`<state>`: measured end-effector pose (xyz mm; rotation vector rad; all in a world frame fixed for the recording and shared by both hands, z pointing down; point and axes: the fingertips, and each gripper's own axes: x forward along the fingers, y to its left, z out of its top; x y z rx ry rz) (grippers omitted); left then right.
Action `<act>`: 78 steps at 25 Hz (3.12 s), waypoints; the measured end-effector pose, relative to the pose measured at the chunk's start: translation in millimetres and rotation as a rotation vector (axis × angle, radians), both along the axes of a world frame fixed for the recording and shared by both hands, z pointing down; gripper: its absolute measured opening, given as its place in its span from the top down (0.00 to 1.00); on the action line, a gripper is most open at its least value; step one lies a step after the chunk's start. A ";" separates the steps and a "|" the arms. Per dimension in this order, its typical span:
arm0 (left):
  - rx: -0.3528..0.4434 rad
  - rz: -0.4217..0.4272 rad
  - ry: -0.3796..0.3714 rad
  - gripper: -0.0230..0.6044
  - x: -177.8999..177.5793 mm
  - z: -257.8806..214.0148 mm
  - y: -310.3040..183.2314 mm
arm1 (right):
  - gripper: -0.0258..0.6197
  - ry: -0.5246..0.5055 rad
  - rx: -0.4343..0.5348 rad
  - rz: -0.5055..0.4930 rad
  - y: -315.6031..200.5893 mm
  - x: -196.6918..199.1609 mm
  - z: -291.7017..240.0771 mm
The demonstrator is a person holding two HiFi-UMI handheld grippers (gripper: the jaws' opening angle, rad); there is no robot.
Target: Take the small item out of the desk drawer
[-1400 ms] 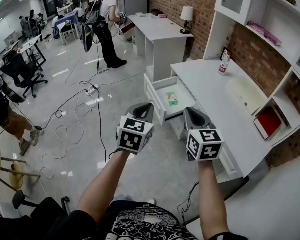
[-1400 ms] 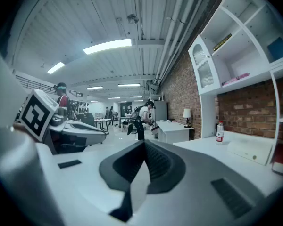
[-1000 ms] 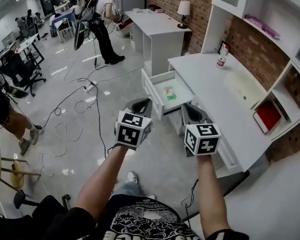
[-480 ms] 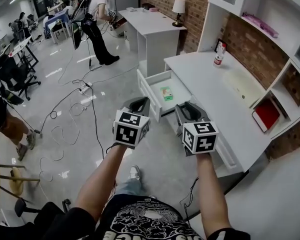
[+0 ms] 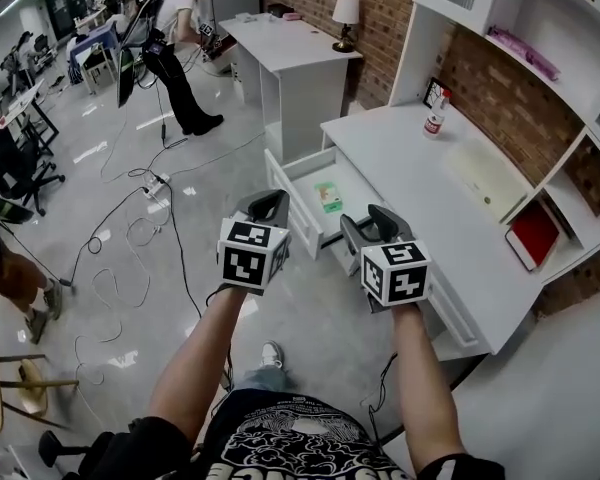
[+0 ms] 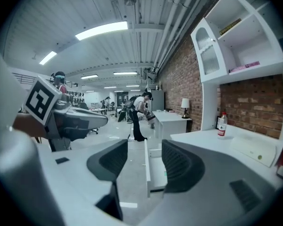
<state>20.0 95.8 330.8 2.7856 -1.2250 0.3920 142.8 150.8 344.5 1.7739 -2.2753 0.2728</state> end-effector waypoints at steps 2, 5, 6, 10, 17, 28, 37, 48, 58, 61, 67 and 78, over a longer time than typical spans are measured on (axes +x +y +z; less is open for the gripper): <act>-0.008 0.003 -0.001 0.96 -5.0 1.0 -18.9 | 0.60 0.004 -0.003 0.015 -16.8 -0.6 -0.4; -0.028 0.020 -0.009 0.96 -9.1 5.4 -46.1 | 0.59 0.011 -0.018 0.042 -41.0 0.1 1.5; -0.034 0.023 -0.007 0.96 -10.5 6.3 -55.5 | 0.58 0.010 -0.023 0.048 -49.2 -0.3 2.3; -0.055 0.015 0.017 0.96 -18.0 8.1 -94.6 | 0.54 0.002 -0.043 0.071 -79.0 -3.1 3.5; -0.079 0.051 0.036 0.96 -22.3 9.1 -139.6 | 0.46 -0.005 -0.086 0.114 -117.4 -5.0 9.0; -0.100 0.121 0.038 0.96 -24.1 19.4 -181.4 | 0.44 -0.004 -0.116 0.129 -162.2 -14.7 15.8; -0.116 0.155 0.033 0.96 -18.7 38.1 -199.7 | 0.46 -0.002 -0.153 0.117 -189.9 -19.1 37.9; -0.110 0.168 0.005 0.96 4.2 63.0 -233.0 | 0.44 -0.014 -0.242 0.100 -227.0 -4.4 88.6; -0.150 0.109 -0.007 0.96 25.2 95.7 -305.5 | 0.41 -0.011 -0.428 0.058 -291.7 21.7 170.4; -0.168 0.093 -0.009 0.96 30.5 103.3 -328.1 | 0.40 -0.011 -0.496 0.052 -308.4 29.5 196.5; -0.211 0.063 -0.013 0.96 42.0 127.7 -364.8 | 0.39 0.001 -0.630 0.046 -334.4 46.3 254.1; -0.287 0.008 -0.036 0.96 48.3 178.6 -402.9 | 0.37 0.000 -0.820 0.045 -356.4 67.2 342.7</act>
